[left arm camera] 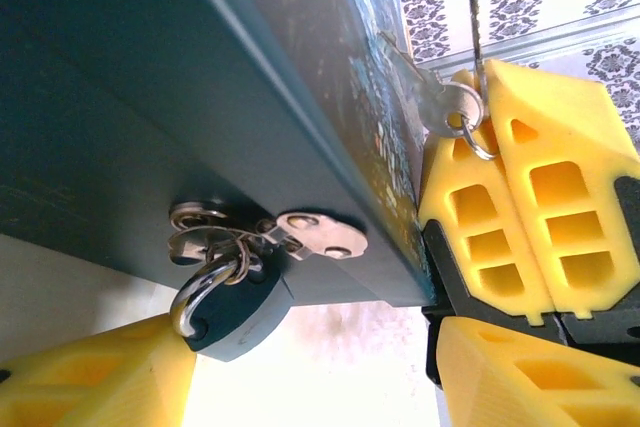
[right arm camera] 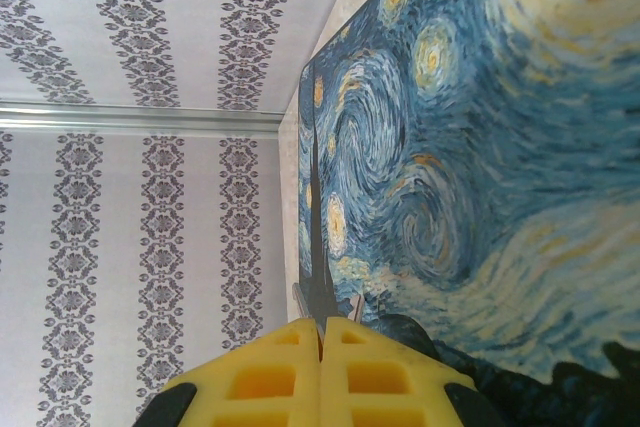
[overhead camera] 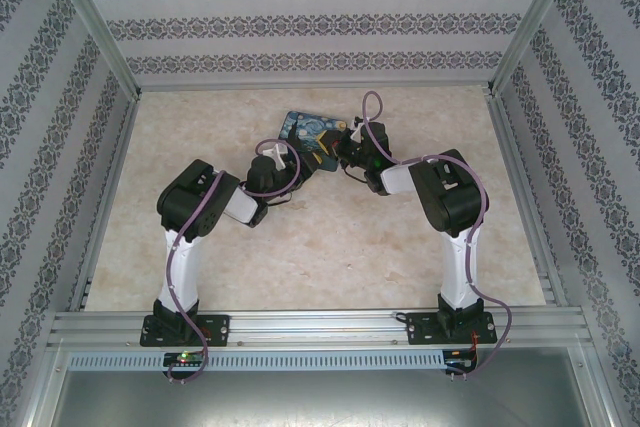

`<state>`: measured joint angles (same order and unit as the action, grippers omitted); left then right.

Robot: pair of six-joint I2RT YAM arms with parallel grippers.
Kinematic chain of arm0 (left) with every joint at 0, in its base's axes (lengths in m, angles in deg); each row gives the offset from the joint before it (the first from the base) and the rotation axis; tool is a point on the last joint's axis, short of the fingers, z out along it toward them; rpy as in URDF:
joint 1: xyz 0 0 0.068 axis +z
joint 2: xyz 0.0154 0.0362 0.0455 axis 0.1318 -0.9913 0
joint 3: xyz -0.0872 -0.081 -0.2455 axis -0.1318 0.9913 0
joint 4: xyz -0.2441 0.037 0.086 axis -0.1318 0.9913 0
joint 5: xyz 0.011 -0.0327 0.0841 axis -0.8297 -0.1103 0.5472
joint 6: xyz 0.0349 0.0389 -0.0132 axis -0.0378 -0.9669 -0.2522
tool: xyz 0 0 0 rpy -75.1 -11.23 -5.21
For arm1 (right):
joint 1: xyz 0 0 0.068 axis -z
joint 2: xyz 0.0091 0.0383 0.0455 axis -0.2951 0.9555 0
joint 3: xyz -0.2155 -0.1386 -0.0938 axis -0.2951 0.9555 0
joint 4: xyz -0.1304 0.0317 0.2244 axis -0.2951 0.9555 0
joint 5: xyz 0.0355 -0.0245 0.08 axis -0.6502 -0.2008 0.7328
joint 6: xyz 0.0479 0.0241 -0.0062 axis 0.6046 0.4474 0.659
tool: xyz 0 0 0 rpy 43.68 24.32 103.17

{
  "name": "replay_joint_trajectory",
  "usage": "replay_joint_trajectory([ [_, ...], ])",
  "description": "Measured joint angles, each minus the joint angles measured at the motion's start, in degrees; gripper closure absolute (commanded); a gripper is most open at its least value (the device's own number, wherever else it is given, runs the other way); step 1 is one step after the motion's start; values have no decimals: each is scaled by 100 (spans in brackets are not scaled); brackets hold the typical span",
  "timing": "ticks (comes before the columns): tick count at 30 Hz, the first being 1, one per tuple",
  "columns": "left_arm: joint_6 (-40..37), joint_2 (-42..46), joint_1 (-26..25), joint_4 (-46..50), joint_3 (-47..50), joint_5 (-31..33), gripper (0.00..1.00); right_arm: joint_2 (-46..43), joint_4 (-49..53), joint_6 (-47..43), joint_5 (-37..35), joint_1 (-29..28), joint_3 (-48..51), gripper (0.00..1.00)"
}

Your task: Unlock a padlock with a key

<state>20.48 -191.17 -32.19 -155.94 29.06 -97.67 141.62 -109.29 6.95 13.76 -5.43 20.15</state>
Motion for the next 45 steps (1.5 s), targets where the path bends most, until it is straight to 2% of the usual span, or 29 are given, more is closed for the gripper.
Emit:
replay_joint_trajectory([
  [11,111,-136,-22,-153,-140,20,30,11,-39,2,0,0,2,100],
  [15,190,-197,-48,-177,-195,42,36,13,-39,2,0,0,2,100],
  [23,455,-210,-61,-442,-13,177,37,28,-76,4,2,0,2,100],
  [28,527,-210,-87,-525,61,282,41,44,-105,4,20,4,2,100],
  [45,597,-127,-127,-557,232,345,42,72,-160,101,63,26,2,100],
])
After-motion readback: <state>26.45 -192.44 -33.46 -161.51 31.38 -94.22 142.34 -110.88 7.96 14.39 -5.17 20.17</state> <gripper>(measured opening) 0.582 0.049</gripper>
